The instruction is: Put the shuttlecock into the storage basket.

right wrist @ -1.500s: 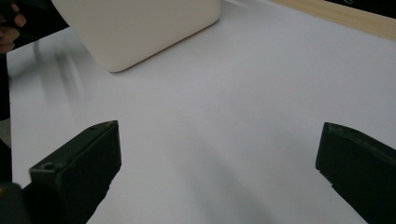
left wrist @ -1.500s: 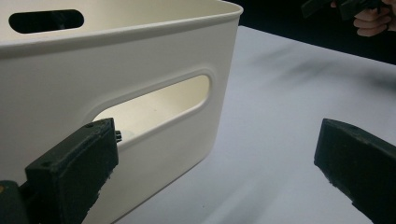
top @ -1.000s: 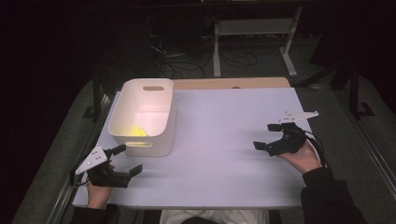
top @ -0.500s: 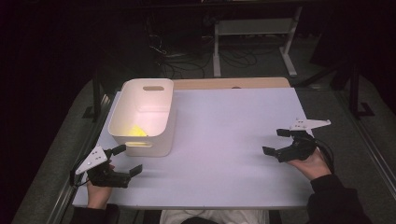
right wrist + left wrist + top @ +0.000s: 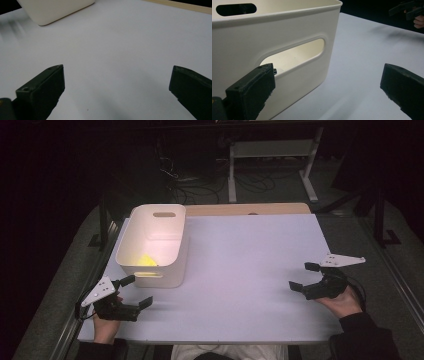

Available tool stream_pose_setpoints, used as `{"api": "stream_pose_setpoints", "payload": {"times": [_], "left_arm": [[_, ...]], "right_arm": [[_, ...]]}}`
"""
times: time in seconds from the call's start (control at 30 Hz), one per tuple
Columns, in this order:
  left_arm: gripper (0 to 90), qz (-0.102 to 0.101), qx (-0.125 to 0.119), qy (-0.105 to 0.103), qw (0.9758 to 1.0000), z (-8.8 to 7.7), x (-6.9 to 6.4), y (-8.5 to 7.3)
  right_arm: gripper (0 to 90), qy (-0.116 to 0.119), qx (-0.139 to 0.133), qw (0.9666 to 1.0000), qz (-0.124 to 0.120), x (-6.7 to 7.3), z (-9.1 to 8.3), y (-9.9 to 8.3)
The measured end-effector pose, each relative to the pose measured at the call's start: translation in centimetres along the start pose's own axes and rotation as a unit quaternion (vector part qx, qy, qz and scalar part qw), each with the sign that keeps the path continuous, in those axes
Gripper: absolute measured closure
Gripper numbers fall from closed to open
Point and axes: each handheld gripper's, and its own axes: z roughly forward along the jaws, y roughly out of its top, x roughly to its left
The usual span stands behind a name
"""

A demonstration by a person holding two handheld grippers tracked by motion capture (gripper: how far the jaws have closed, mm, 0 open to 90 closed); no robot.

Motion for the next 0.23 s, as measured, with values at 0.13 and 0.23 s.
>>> {"api": "stream_pose_setpoints", "payload": {"times": [0.13, 0.23], "left_arm": [[0.0, 0.000, 0.000, -0.001, 1.0000, 0.01, 0.00, 0.01], [0.0, -0.001, 0.000, -0.001, 1.0000, 0.04, 0.01, 0.01]], "right_arm": [[0.0, -0.002, 0.000, 1.0000, 0.003, -0.07, -0.09, -0.35], [0.0, -0.004, 0.003, 1.0000, 0.006, -0.14, -0.05, -0.56]]}}
